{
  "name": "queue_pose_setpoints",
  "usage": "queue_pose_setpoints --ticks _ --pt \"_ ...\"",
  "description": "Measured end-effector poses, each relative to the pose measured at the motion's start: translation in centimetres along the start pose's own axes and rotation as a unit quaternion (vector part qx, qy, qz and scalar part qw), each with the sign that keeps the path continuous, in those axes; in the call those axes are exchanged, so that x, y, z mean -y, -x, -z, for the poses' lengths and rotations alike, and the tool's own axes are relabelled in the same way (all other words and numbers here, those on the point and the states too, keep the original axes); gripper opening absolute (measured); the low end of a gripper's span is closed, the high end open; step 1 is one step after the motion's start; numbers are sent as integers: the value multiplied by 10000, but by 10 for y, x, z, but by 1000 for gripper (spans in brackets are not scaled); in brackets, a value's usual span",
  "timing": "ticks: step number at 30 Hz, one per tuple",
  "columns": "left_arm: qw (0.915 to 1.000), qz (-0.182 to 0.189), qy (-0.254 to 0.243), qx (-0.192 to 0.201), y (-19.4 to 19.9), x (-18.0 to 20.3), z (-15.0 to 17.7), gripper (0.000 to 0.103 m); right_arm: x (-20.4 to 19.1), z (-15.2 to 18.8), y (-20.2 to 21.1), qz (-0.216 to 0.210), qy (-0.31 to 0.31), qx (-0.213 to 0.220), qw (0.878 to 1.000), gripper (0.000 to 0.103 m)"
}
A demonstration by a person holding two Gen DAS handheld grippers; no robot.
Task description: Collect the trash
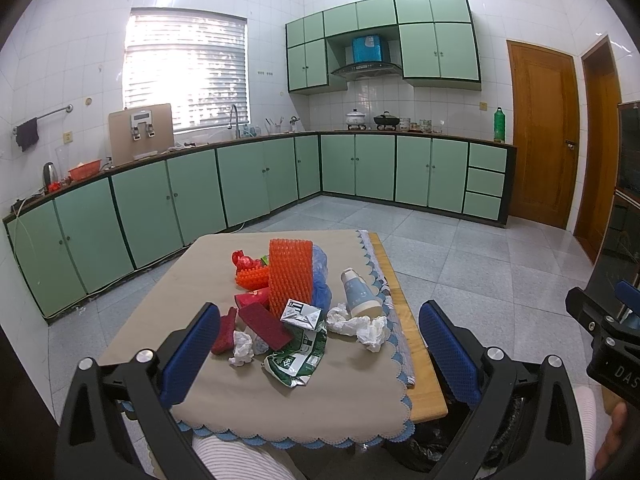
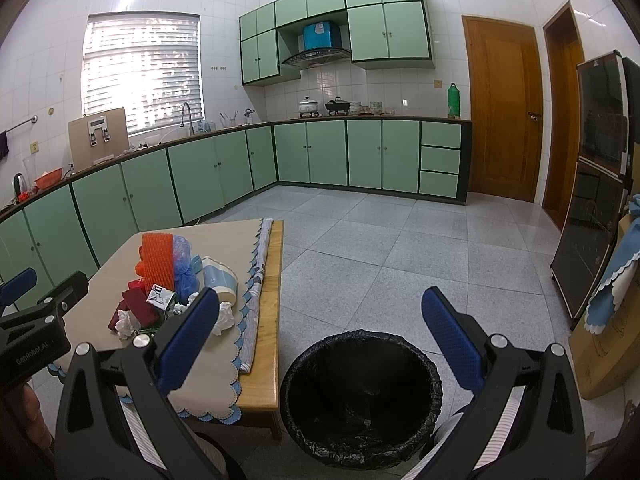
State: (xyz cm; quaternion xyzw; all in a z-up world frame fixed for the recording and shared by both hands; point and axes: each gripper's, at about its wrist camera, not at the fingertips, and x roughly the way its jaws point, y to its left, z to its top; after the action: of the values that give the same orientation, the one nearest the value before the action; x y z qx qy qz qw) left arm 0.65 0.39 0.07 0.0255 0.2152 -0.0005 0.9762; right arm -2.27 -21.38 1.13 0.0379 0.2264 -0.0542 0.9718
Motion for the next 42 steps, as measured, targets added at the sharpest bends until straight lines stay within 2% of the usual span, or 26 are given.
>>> queue_pose_setpoints --ticks 33,42 --pt "10000 -4 1 11 2 1 2 97 -2 4 -5 18 -57 -41 10000 98" --pt "10000 -3 17 -8 -4 -9 2 97 0 5 -6 24 -62 -44 10000 98"
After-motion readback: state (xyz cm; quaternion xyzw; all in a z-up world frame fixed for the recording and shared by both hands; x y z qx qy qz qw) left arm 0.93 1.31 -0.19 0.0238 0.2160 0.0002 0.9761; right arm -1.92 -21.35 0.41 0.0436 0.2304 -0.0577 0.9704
